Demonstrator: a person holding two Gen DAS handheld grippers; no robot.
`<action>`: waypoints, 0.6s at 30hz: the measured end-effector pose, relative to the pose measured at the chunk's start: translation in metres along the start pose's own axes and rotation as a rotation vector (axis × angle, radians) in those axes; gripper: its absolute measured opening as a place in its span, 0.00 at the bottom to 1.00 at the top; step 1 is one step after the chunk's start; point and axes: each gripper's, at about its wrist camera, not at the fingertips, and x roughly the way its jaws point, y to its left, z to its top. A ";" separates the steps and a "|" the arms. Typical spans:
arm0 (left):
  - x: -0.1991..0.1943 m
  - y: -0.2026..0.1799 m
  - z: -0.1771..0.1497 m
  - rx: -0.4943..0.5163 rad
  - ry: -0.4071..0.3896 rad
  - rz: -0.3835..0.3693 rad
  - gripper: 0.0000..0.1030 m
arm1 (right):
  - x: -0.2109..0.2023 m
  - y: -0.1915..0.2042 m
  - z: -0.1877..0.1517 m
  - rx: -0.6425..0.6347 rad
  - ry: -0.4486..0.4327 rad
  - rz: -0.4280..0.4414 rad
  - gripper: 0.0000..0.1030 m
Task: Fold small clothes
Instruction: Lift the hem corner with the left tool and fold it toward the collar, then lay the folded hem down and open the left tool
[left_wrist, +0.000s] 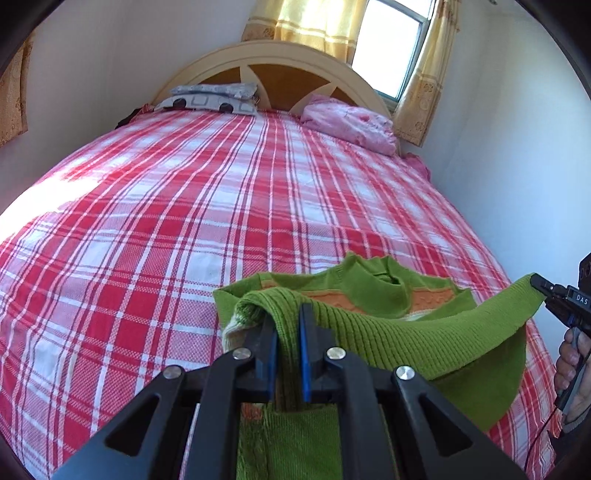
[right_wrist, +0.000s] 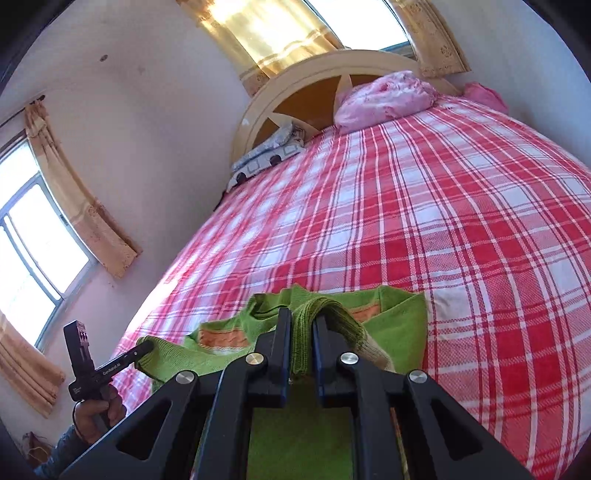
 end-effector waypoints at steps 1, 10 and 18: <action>0.008 0.002 0.000 -0.006 0.013 0.003 0.10 | 0.014 -0.005 0.003 0.003 0.026 -0.013 0.10; 0.052 0.030 -0.015 -0.137 0.096 0.016 0.25 | 0.092 -0.057 0.012 0.095 0.111 -0.149 0.59; 0.024 0.039 -0.026 -0.128 0.011 0.126 0.62 | 0.085 -0.058 -0.008 0.068 0.114 -0.176 0.59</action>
